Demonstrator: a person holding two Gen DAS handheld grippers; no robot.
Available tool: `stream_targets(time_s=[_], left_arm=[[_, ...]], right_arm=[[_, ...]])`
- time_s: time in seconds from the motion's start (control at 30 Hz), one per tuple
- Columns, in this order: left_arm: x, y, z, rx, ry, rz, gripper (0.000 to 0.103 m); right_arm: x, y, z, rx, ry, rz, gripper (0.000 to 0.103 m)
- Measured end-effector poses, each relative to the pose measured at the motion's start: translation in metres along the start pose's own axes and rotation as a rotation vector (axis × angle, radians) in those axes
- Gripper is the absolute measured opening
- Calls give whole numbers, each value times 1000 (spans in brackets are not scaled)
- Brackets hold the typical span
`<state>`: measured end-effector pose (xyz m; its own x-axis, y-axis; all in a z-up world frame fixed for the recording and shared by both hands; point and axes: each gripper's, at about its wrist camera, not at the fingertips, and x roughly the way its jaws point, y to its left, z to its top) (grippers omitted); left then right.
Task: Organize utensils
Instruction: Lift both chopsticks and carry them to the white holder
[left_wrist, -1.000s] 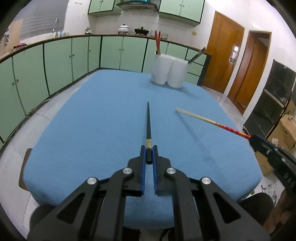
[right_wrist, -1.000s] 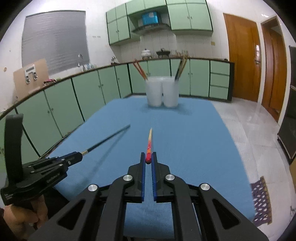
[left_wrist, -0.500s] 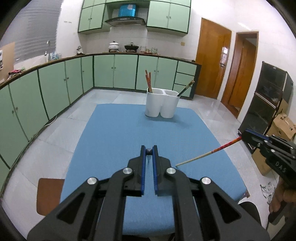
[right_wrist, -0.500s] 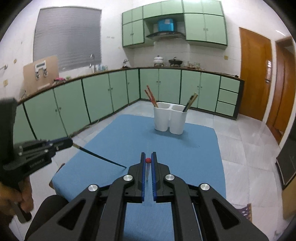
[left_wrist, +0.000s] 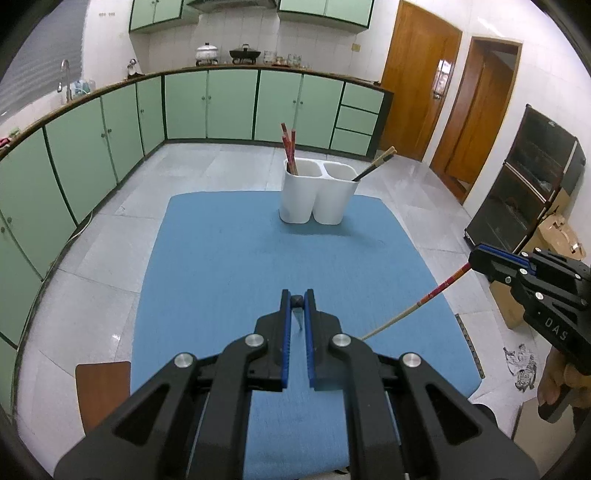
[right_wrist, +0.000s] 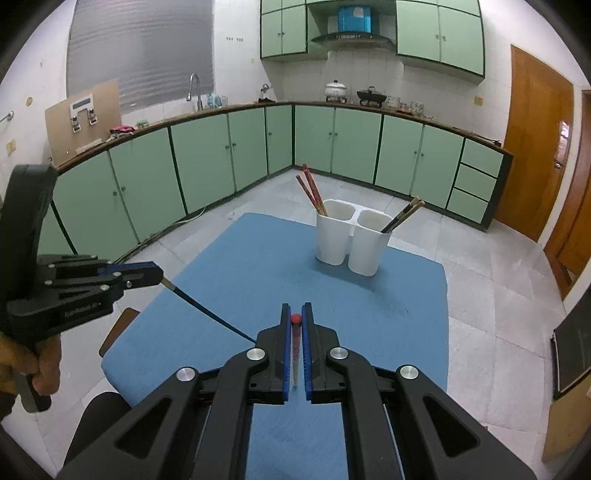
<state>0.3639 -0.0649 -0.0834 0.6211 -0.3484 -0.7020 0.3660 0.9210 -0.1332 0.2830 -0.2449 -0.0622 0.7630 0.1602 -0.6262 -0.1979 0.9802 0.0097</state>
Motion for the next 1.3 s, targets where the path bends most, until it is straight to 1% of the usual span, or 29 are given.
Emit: stream_targets(time_s=[0.07,0.17,0.33,0.57,0.8,0.9,0.97,1.1,1.3], left_arm=[[1,-1,8,7,7,-3,6],[-6,-6,12,39,-6,10,6],[-17,-17,22,76,-20,10,6],[-34,-33,51,114,-52,9,6],[-43,-43,100,129,-85,3,6],[-46,-46,123,117,-117,-20,6],[-45,-51,140,121,-141,-18,6],[-39,-60,169,131,-173,-7,6],[-21,-62,214,102,-228,-20,6]], right_arm=[[1,-2,6,-2,7,8,5],[-1,-3,16,-15,0,9,5],[-8,-6,26,-14,-9,13,5],[-21,-24,54,14,-29,10,5],[-32,-47,101,36,-52,-26,5],[-33,-55,122,43,-62,-42,5],[-32,-59,134,48,-65,-51,5],[-25,-68,160,49,-72,-69,5],[-4,-82,195,69,-77,-77,5]])
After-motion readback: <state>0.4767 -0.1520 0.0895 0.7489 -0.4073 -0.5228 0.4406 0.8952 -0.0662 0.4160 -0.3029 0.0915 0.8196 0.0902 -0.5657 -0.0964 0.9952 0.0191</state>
